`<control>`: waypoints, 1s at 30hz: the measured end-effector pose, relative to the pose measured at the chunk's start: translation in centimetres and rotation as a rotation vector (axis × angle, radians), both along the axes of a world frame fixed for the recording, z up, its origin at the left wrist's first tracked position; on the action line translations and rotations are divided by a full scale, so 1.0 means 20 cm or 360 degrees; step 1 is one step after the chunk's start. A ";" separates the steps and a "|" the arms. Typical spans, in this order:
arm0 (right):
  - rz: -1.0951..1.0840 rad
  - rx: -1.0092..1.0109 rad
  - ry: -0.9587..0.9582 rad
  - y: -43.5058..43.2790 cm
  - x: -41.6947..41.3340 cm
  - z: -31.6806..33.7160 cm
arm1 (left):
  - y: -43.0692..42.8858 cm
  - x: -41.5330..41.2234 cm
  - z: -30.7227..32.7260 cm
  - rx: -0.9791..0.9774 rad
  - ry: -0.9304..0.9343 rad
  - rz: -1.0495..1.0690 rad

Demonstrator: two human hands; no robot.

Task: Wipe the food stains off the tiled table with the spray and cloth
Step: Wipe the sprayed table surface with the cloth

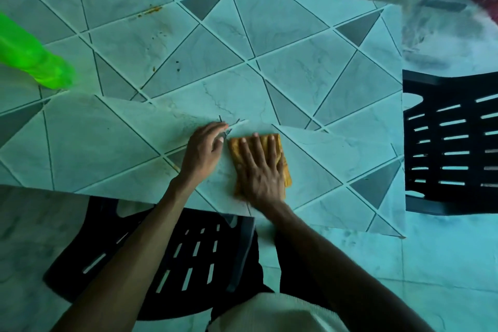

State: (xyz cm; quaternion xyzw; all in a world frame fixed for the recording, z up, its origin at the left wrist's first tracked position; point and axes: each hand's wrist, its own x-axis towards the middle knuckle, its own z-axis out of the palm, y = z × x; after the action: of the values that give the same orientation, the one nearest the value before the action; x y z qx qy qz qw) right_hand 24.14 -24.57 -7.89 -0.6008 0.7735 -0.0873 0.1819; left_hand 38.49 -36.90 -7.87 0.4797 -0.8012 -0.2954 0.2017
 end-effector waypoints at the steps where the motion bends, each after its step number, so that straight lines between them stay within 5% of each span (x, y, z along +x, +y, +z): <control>1: 0.0020 0.0019 0.0072 -0.09 -0.03 0.00 | -0.01 0.02 0.01 0.0027 0.0037 0.0038; 4: 0.0030 0.0015 0.0099 -0.25 -0.10 0.04 | -0.05 0.07 0.02 -0.0085 -0.0083 0.0109; 13: 0.0352 -0.0020 0.0177 0.31 -0.29 0.06 | -0.25 0.35 0.01 -0.0214 -0.0577 0.0267; 19: 0.0021 0.0011 0.0234 -0.51 -0.28 -0.03 | -0.23 0.39 -0.04 -0.0208 -0.0620 0.0181; 23: 0.0287 0.0014 0.0222 -0.87 0.03 -0.02 | -0.24 0.40 -0.07 -0.0203 -0.0562 0.0199; 30: 0.0885 -0.0110 0.0325 -0.08 -0.25 0.02 | -0.23 0.39 -0.08 -0.0156 -0.0496 0.0246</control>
State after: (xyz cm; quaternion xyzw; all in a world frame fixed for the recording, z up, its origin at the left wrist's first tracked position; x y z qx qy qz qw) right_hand 19.18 -26.10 -7.40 -0.8011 0.5902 0.0004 0.0993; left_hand 46.21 -41.47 -9.40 0.5695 -0.7969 -0.1617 0.1202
